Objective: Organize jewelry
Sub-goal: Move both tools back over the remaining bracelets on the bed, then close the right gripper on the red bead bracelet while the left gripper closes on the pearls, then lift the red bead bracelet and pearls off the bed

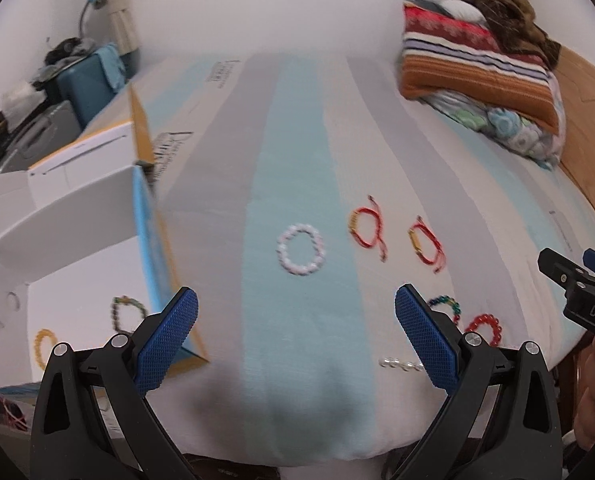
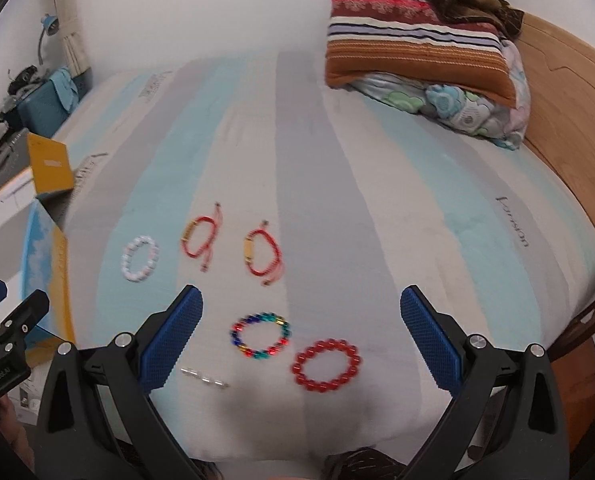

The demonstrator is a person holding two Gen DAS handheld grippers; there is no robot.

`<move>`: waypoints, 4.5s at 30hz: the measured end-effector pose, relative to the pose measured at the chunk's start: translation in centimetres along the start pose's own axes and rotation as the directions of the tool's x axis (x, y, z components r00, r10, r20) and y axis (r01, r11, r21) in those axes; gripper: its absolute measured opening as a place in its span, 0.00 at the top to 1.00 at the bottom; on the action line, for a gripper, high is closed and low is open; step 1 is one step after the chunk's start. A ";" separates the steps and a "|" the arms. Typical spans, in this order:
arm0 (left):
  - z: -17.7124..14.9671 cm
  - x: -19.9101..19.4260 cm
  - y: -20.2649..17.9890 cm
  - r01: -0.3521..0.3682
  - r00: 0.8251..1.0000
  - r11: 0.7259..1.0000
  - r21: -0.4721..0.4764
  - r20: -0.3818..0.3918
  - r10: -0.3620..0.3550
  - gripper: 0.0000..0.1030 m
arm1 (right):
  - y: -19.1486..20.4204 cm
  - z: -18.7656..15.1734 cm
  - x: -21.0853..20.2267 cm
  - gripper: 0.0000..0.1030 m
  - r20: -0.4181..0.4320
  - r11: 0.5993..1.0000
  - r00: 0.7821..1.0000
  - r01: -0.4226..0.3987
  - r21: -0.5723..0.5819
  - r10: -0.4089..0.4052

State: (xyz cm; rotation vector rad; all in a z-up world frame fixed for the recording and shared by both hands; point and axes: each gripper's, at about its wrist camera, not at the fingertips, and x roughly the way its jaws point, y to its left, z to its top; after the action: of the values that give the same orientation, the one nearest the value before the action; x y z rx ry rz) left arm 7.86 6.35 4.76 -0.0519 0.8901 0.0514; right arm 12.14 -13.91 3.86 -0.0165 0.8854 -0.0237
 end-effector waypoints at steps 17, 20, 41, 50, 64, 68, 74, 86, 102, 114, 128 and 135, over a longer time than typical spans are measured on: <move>-6.0 7.1 -6.2 0.057 0.991 0.994 0.096 -0.129 -0.044 0.06 | -3.1 -5.1 5.6 0.08 -0.101 1.000 0.995 0.016 0.009 -0.015; -6.7 8.7 -6.7 0.069 0.986 0.994 0.090 -0.159 -0.054 0.06 | -3.4 -5.8 7.0 0.07 -0.121 1.000 0.993 0.007 0.017 -0.005; -8.6 13.3 -8.5 0.099 0.969 0.992 0.073 -0.232 -0.080 0.07 | -4.3 -8.0 13.3 0.13 -0.245 0.999 0.969 -0.018 0.039 0.027; -8.8 14.7 -8.7 0.085 0.961 0.994 0.074 -0.269 -0.062 0.11 | -4.2 -8.3 14.6 0.28 -0.295 0.999 0.956 0.007 0.031 0.002; -8.7 14.6 -8.6 0.094 0.958 0.993 0.072 -0.277 -0.071 0.30 | -4.4 -8.8 16.0 0.54 -0.345 0.999 0.939 0.008 0.035 0.004; -8.8 14.2 -8.1 0.100 0.958 0.993 0.062 -0.275 -0.079 0.40 | -4.3 -8.9 16.1 0.64 -0.348 1.000 0.937 0.013 0.027 -0.003; -8.9 13.8 -7.9 0.089 0.960 0.993 0.079 -0.271 -0.065 0.66 | -4.1 -9.0 16.0 0.71 -0.351 0.999 0.936 0.035 0.032 -0.021; -9.0 13.5 -7.9 0.120 0.956 0.989 0.090 -0.280 -0.091 0.89 | -4.1 -9.0 16.1 0.77 -0.350 0.999 0.936 0.047 0.023 -0.035; -8.8 12.8 -7.5 0.124 0.960 0.990 0.070 -0.261 -0.102 0.90 | -4.8 -8.8 15.8 0.86 -0.338 0.997 0.941 0.035 0.062 -0.011; -8.5 11.8 -7.6 0.132 0.963 0.989 0.068 -0.244 -0.112 0.90 | -4.5 -7.4 13.1 0.87 -0.263 0.996 0.965 0.013 0.086 0.010; -7.4 10.2 -7.5 0.123 0.970 0.989 0.078 -0.218 -0.104 0.90 | -2.7 -6.2 9.4 0.87 -0.160 0.994 0.985 -0.055 0.091 0.069; -6.6 9.4 -6.9 0.123 0.973 0.990 0.073 -0.206 -0.106 0.90 | -2.2 -5.5 7.6 0.88 -0.126 0.994 0.989 -0.068 0.085 0.078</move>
State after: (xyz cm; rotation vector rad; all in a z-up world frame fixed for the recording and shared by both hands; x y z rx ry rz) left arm 9.08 -0.78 -6.52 -0.0293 1.0899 -0.1013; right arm 12.69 -16.32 -5.47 0.0937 1.0133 0.0081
